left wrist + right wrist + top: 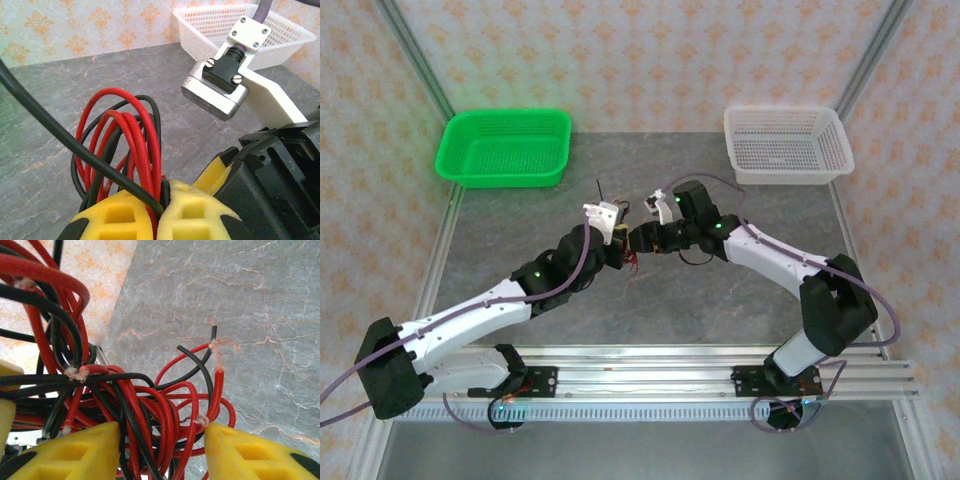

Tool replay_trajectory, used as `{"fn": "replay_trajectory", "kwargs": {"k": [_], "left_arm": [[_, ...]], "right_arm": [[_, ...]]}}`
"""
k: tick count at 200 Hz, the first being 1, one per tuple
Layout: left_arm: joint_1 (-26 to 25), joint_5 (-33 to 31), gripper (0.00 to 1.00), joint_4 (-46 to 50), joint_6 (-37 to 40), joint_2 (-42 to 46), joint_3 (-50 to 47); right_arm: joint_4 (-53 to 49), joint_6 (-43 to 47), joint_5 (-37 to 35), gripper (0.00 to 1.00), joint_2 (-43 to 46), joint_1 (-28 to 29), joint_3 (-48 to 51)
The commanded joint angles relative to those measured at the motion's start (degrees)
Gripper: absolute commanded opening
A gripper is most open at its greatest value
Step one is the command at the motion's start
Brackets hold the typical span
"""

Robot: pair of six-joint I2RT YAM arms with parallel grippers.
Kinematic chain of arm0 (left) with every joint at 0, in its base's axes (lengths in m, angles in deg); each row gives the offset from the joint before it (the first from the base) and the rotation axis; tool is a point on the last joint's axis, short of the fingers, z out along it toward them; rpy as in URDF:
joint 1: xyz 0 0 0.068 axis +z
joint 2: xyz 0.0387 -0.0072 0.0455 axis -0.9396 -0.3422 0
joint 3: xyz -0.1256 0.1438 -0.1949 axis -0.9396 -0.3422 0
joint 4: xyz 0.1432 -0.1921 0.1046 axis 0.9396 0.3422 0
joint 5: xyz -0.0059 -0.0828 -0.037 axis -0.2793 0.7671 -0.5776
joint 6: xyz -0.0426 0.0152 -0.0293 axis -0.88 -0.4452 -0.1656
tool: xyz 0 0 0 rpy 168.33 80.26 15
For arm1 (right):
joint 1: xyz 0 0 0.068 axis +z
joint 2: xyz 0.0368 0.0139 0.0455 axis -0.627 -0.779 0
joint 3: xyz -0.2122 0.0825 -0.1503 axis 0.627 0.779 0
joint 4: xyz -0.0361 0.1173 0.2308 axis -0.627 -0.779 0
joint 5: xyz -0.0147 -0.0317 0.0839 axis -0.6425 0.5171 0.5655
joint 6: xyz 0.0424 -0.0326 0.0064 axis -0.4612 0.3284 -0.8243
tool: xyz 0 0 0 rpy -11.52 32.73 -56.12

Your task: Untangle the cables

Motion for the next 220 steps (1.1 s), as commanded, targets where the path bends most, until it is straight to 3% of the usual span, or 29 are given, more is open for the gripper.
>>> {"fn": "replay_trajectory", "kwargs": {"k": [1,45,80,102,125,149,188,220], "left_arm": [[-0.04,2.44,0.0,-9.74,-1.32,2.46,0.14],[-0.1,6.69,0.0,-14.93,-3.68,3.6,-1.24],[-0.09,7.89,0.0,-16.43,-4.55,4.19,-1.22],[-0.06,6.58,0.0,-16.04,-4.93,6.07,-1.95],[-0.09,1.89,0.0,-14.4,-5.84,10.12,-4.36],[-0.04,-7.2,0.0,-10.79,-7.98,14.7,-7.74],[-0.09,-19.1,0.0,-5.45,-13.97,18.75,-12.06],[-0.02,-24.77,0.0,-2.02,-18.48,18.82,-13.85]], "right_arm": [[4.09,-2.45,2.38,0.46,0.35,1.48,1.27],[9.75,-5.49,2.84,0.41,-0.22,2.89,3.36],[10.26,-5.98,-0.06,0.14,1.62,2.95,4.89],[9.52,-6.63,-4.56,0.08,4.17,2.99,5.72],[11.14,-10.22,-10.84,0.05,8.12,2.92,7.73],[18.52,-15.6,-14.76,0.05,13.03,2.9,12.05],[30.73,-19.25,-15.29,0.05,18.78,2.9,17.73],[37.86,-20.94,-12.11,0.04,19.91,2.82,19.58]]}}
